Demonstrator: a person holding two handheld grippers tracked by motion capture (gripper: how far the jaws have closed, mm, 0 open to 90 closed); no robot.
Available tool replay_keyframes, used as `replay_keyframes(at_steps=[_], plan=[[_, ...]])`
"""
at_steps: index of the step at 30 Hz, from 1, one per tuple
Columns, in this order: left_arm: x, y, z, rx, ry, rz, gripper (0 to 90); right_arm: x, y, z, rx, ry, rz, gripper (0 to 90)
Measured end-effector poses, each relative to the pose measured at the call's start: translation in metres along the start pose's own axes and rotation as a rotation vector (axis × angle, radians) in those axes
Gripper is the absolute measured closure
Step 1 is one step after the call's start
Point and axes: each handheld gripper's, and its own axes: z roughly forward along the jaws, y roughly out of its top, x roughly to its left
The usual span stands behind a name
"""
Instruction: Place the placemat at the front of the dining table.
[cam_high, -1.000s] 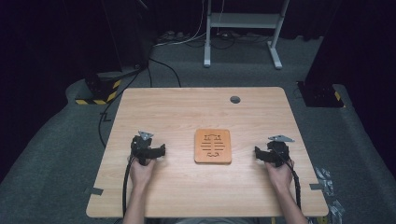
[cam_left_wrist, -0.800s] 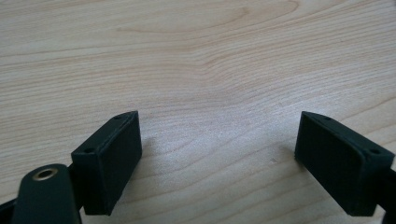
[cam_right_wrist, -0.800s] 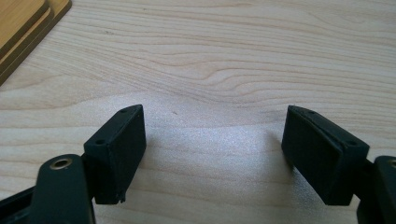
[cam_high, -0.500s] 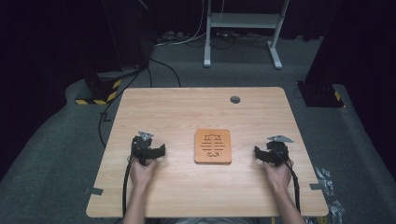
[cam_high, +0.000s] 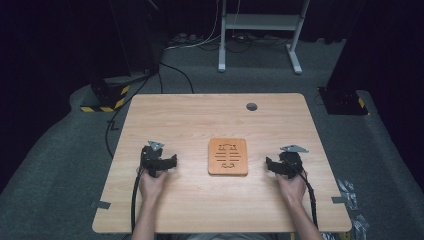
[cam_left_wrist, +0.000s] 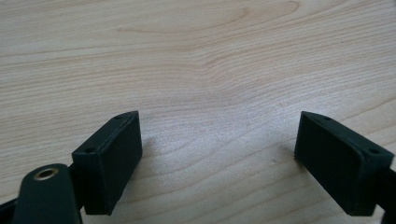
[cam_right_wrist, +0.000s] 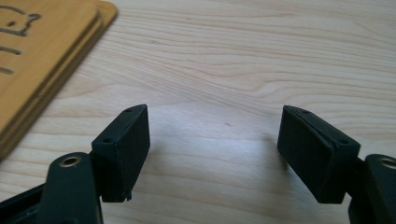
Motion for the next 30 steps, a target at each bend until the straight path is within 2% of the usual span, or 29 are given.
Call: replay_keyframes(at_steps=[8, 10, 11, 13, 19, 26, 30], plan=[[0.000, 0.000, 0.000, 0.000, 0.001, -0.001, 15.3, 0.020, 0.004, 0.004, -0.006, 0.040, -0.025, 25.4], [0.000, 0.000, 0.000, 0.000, 0.001, -0.001, 15.3, 0.024, 0.004, 0.004, -0.013, 0.055, -0.031, 25.4], [0.000, 0.000, 0.000, 0.000, 0.001, -0.001, 15.3, 0.027, 0.005, 0.005, -0.016, 0.082, -0.024, 25.1], [0.000, 0.000, 0.000, 0.000, 0.001, -0.001, 15.3, 0.031, 0.006, 0.006, -0.020, 0.092, -0.027, 25.1], [0.000, 0.000, 0.000, -0.001, -0.001, 0.000, 15.5, 0.041, 0.009, 0.012, 0.010, 0.098, -0.030, 24.6], [0.000, 0.000, 0.000, -0.001, 0.000, -0.001, 15.8, 0.045, 0.014, 0.011, -0.001, 0.102, -0.041, 25.0], [0.000, 0.000, 0.000, -0.003, 0.000, -0.005, 15.9, 0.050, 0.014, 0.014, 0.011, 0.108, -0.043, 24.9]])
